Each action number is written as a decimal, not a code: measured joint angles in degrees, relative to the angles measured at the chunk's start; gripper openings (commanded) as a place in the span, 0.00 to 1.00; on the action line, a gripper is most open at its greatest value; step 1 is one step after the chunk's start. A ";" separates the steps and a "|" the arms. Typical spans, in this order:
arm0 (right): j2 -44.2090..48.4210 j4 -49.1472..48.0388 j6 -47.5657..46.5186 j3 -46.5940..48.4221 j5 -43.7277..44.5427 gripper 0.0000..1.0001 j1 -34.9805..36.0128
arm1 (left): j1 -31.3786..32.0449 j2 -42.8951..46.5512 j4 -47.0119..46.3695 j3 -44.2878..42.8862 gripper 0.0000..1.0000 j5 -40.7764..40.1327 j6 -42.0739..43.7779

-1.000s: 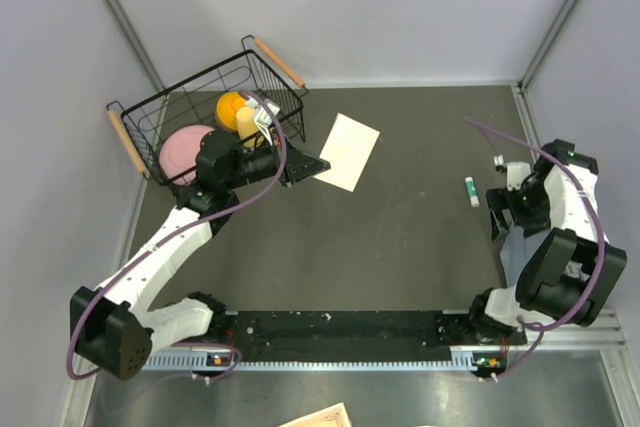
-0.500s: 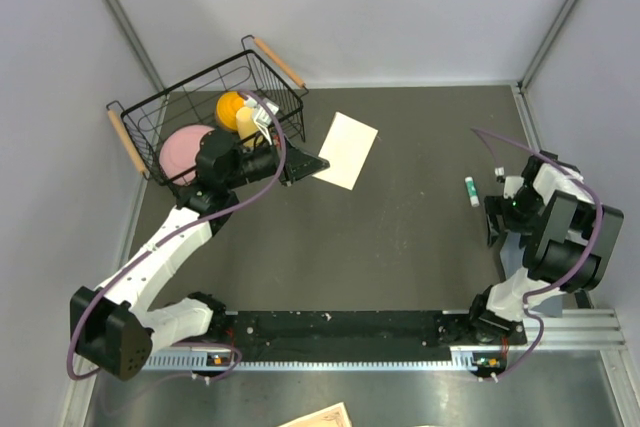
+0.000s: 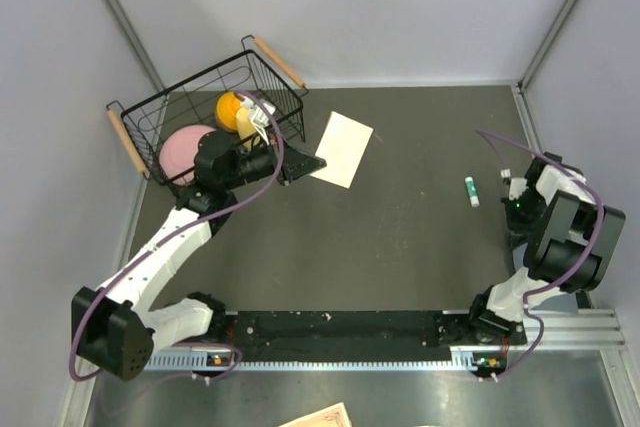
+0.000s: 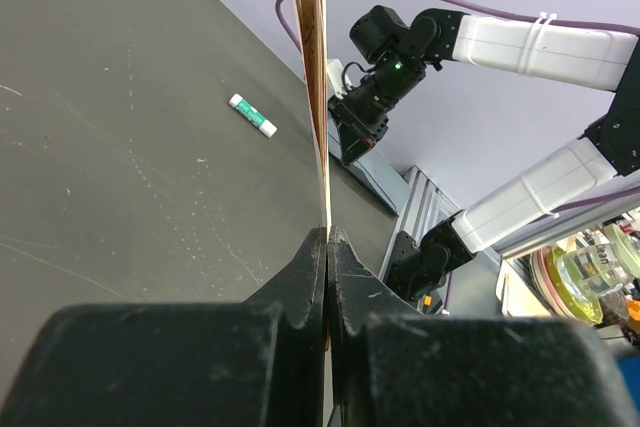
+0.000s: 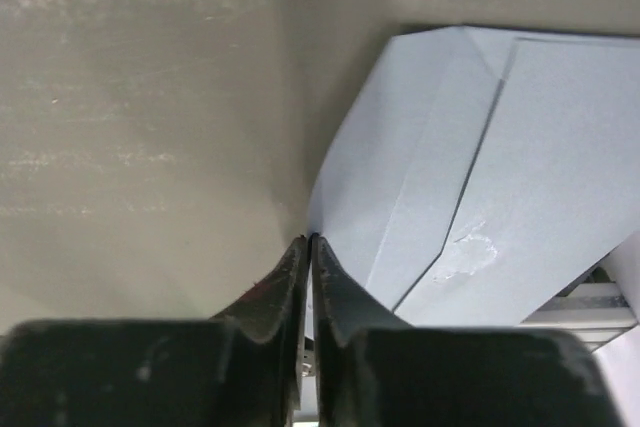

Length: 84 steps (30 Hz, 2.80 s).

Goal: Place the letter into the envelope and seal it

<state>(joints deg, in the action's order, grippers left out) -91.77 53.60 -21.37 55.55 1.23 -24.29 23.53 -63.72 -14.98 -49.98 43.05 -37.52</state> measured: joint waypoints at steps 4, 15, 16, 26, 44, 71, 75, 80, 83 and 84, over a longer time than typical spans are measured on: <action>0.48 0.20 -0.68 0.00 0.92 0.00 -1.97 | -0.48 0.00 -0.04 0.00 0.00 0.02 -0.02; 7.74 9.64 -6.43 8.87 -5.84 0.00 1.53 | -1.60 0.00 -0.42 0.00 0.00 0.24 -0.48; 9.03 10.84 -7.02 11.15 -6.62 0.00 3.37 | -2.01 0.00 -0.42 0.00 0.00 0.24 -0.79; 15.45 17.03 -10.05 34.51 -9.53 0.00 37.31 | -10.45 -0.02 -1.49 0.00 0.00 0.59 -5.70; 36.59 -19.76 -69.33 -21.18 -13.25 0.71 65.59 | -25.27 1.03 2.84 -0.57 0.00 -0.15 -5.51; 22.43 2.45 39.60 3.08 -24.90 0.90 24.85 | -25.09 2.10 -3.69 4.81 0.00 2.51 -10.45; 24.46 4.74 48.46 -7.41 -28.65 0.89 24.52 | -25.09 2.08 -4.98 5.25 0.00 2.34 -11.41; 26.12 0.81 55.34 -15.85 -30.97 0.82 24.55 | -25.09 1.90 -5.88 5.51 0.00 2.29 -12.20; 25.38 -4.66 58.29 -20.96 -31.54 0.73 24.81 | -25.09 1.29 -6.34 5.51 0.00 2.27 -12.35; 24.76 -6.45 58.86 -21.90 -31.54 0.67 24.92 | -25.09 1.05 -6.38 5.51 0.00 2.19 -12.35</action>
<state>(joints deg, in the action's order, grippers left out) -67.00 47.16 37.50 33.65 -30.30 0.62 -1.56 -62.67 -21.37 -44.47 45.23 -49.87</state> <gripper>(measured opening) 0.775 0.011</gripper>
